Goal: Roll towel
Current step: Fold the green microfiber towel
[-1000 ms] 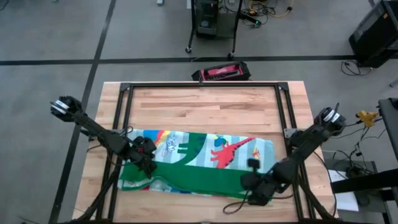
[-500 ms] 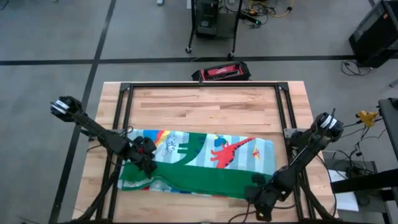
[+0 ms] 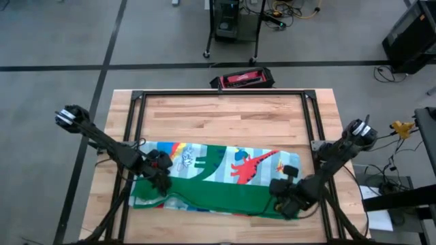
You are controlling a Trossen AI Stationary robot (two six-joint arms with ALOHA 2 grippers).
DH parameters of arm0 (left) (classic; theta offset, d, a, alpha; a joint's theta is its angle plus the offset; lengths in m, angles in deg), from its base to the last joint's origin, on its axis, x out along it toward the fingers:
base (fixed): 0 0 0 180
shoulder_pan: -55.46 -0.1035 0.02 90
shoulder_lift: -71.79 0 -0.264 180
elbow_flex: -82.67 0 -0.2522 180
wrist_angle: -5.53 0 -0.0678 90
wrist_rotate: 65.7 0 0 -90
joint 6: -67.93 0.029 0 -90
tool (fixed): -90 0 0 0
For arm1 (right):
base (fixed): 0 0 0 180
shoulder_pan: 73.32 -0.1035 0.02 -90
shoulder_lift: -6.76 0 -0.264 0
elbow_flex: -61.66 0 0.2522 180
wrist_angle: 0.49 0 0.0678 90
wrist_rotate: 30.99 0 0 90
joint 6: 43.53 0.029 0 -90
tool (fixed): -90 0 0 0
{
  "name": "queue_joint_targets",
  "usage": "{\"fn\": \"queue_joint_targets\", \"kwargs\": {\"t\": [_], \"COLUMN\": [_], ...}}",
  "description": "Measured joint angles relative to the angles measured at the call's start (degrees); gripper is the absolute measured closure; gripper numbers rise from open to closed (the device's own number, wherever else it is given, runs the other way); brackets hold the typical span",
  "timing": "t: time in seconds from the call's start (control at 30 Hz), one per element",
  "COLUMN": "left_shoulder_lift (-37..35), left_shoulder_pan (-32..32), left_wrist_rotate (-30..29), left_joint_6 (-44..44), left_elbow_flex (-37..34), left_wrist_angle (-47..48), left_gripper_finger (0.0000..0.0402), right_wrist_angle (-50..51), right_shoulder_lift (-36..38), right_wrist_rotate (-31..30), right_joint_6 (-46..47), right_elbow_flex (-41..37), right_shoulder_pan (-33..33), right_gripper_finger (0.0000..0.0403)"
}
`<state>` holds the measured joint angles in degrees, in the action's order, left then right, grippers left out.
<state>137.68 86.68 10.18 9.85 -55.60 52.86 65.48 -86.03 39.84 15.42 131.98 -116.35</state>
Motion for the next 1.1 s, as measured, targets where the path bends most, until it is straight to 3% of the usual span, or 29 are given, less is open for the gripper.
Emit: {"fn": "queue_joint_targets", "kwargs": {"t": [0.17,0.33,0.63,0.83,0.97,1.1], "left_shoulder_lift": [0.0,0.0,0.5,-0.2,-1.1,-1.0], "left_shoulder_pan": [0.0,0.1,0.1,0.1,0.1,0.1], "left_wrist_rotate": [5.3,10.2,14.4,18.4,17.6,14.7], "left_joint_6": [-3.3,-5.8,-10.3,-11.5,-11.5,-9.1], "left_elbow_flex": [2.0,1.3,-1.1,-0.7,3.3,7.9], "left_wrist_angle": [7.5,9.0,8.7,15.5,19.5,18.5], "left_gripper_finger": [0.0402,0.0402,0.0402,0.0402,0.0402,0.0402], "right_wrist_angle": [0.4,1.3,10.1,10.7,9.9,0.3], "right_shoulder_lift": [-0.2,0.1,1.5,3.5,5.0,5.8], "right_wrist_rotate": [7.9,14.2,16.1,12.3,7.6,-0.4], "right_joint_6": [-3.3,-2.4,-0.9,-0.7,-1.1,-6.2], "right_elbow_flex": [-4.5,-9.0,-9.4,-8.0,-4.7,-1.7], "right_shoulder_pan": [4.5,6.4,6.3,6.2,6.2,6.3], "right_gripper_finger": [0.0403,0.0403,0.0403,0.0403,0.0403,0.0403]}}
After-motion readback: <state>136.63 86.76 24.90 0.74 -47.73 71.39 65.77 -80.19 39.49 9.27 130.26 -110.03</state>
